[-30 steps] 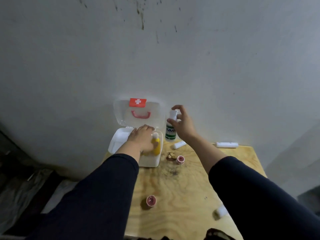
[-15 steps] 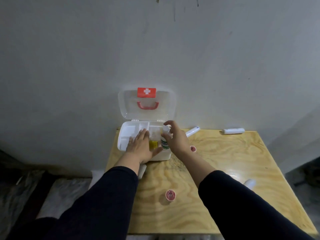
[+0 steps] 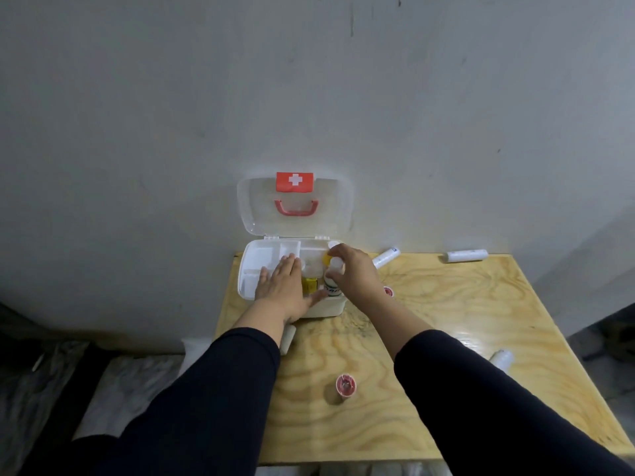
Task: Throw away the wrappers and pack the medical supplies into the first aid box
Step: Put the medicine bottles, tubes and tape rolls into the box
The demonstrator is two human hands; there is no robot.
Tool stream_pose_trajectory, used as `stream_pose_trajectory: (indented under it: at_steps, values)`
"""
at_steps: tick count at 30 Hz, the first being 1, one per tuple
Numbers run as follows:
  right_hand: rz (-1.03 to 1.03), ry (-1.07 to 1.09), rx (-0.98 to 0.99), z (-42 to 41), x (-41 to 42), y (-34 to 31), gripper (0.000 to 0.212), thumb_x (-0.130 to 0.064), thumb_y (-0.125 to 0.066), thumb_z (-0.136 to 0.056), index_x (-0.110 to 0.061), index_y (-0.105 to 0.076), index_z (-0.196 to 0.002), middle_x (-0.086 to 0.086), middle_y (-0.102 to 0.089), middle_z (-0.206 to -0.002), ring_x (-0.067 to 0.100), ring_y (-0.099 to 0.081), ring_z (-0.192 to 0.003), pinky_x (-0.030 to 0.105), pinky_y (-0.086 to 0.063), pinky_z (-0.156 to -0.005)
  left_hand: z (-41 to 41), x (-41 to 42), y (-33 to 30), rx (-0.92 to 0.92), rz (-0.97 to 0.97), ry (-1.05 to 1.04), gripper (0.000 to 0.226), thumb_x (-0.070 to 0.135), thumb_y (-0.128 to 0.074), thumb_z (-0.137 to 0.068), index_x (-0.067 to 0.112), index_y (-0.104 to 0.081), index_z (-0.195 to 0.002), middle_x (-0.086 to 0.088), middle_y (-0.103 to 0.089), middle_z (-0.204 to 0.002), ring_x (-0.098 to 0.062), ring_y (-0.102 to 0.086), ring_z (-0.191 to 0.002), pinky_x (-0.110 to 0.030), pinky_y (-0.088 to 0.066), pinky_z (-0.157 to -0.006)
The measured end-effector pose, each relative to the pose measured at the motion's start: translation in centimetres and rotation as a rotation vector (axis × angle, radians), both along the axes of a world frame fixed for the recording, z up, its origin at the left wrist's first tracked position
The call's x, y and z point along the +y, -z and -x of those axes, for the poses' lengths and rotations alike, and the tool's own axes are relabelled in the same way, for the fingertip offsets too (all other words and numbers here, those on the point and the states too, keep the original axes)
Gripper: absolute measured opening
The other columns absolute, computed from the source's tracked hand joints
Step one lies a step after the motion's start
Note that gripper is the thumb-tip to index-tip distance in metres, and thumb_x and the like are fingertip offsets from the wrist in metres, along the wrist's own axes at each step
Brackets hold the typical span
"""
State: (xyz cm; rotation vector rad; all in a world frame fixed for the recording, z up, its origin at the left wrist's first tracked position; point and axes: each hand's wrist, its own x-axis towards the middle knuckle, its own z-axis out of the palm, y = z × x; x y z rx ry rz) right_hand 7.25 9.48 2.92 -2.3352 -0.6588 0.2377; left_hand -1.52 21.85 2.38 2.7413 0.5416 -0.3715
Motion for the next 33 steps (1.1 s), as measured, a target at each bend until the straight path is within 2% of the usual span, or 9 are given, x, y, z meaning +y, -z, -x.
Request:
stream_pose_trajectory:
  at_steps: [2, 4, 7, 10, 16, 24, 28, 33]
  values:
    - [-0.023, 0.001, -0.014, -0.2, -0.7, -0.6, 0.035, -0.014, -0.07, -0.081, -0.012, -0.06, -0.114, 0.007, -0.065, -0.116, 0.023, -0.057, -0.11, 0.032, -0.046, -0.091, -0.5, 0.0, -0.9, -0.018, -0.012, 0.0, 0.086, 0.065, -0.032, -0.091, 0.013, -0.002, -0.153, 0.0, 0.006, -0.162, -0.015, 0.006, -0.149, -0.045, 0.003, -0.122]
    - [-0.023, 0.032, -0.044, -0.6, -1.8, -1.3, 0.034, -0.019, -0.068, -0.083, -0.013, -0.06, -0.115, 0.007, -0.064, -0.116, 0.023, -0.056, -0.111, 0.03, -0.044, -0.088, -1.4, -0.2, -2.2, -0.093, -0.009, 0.012, 0.076, 0.057, -0.031, -0.094, 0.014, -0.009, -0.153, 0.0, -0.001, -0.163, -0.016, 0.001, -0.15, -0.044, 0.0, -0.122]
    - [0.076, 0.084, -0.07, -1.2, -4.5, -2.3, 0.036, -0.023, -0.064, -0.087, -0.017, -0.055, -0.121, 0.007, -0.06, -0.122, 0.026, -0.052, -0.115, 0.033, -0.044, -0.087, -3.2, -1.7, -4.3, -0.218, -0.023, 0.09, 0.062, 0.047, -0.036, -0.098, 0.015, -0.022, -0.149, -0.001, -0.017, -0.16, -0.019, -0.012, -0.148, -0.043, -0.01, -0.122]
    - [0.161, 0.178, -0.066, -1.8, -8.1, -2.7, 0.037, -0.025, -0.063, -0.087, -0.021, -0.053, -0.123, 0.009, -0.057, -0.124, 0.03, -0.053, -0.113, 0.037, -0.046, -0.089, -5.3, -4.3, -5.4, -0.248, -0.05, 0.218, 0.056, 0.038, -0.041, -0.097, 0.016, -0.028, -0.147, -0.004, -0.027, -0.157, -0.022, -0.02, -0.146, -0.042, -0.015, -0.12]
    - [0.292, 0.39, 0.059, -1.7, -15.7, -1.9, 0.042, -0.033, -0.06, -0.089, -0.025, -0.049, -0.128, 0.013, -0.051, -0.129, 0.033, -0.052, -0.116, 0.038, -0.046, -0.092, -7.3, -11.0, -4.0, -0.15, -0.003, 0.43, 0.06, 0.031, -0.044, -0.093, 0.02, -0.024, -0.148, 0.0, -0.024, -0.158, -0.016, -0.016, -0.147, -0.038, -0.012, -0.12]
    - [0.43, 0.651, 0.249, 0.5, -23.4, 2.5, 0.04, -0.033, -0.054, -0.092, -0.027, -0.047, -0.131, 0.013, -0.044, -0.132, 0.036, -0.049, -0.118, 0.038, -0.045, -0.09, -7.4, -16.9, -0.9, -0.022, 0.025, 0.581, 0.062, 0.038, -0.047, -0.092, 0.021, -0.026, -0.148, -0.001, -0.029, -0.155, -0.022, -0.024, -0.145, -0.045, -0.023, -0.117]
    - [0.411, 0.743, 0.333, 1.1, -24.7, 4.7, 0.036, -0.027, -0.05, -0.093, -0.024, -0.05, -0.129, 0.014, -0.04, -0.133, 0.036, -0.051, -0.114, 0.035, -0.045, -0.085, -7.1, -17.8, 0.2, 0.005, 0.015, 0.604, 0.062, 0.036, -0.045, -0.094, 0.02, -0.022, -0.149, -0.001, -0.024, -0.157, -0.019, -0.019, -0.147, -0.043, -0.018, -0.117]
    - [0.31, 0.779, 0.366, 0.9, -24.8, 6.4, 0.03, -0.021, -0.049, -0.092, -0.02, -0.059, -0.12, 0.014, -0.049, -0.127, 0.033, -0.057, -0.109, 0.031, -0.046, -0.083, -7.4, -17.5, 1.3, 0.033, 0.014, 0.585, 0.062, 0.036, -0.045, -0.094, 0.019, -0.023, -0.149, -0.002, -0.027, -0.156, -0.019, -0.021, -0.146, -0.041, -0.019, -0.118]
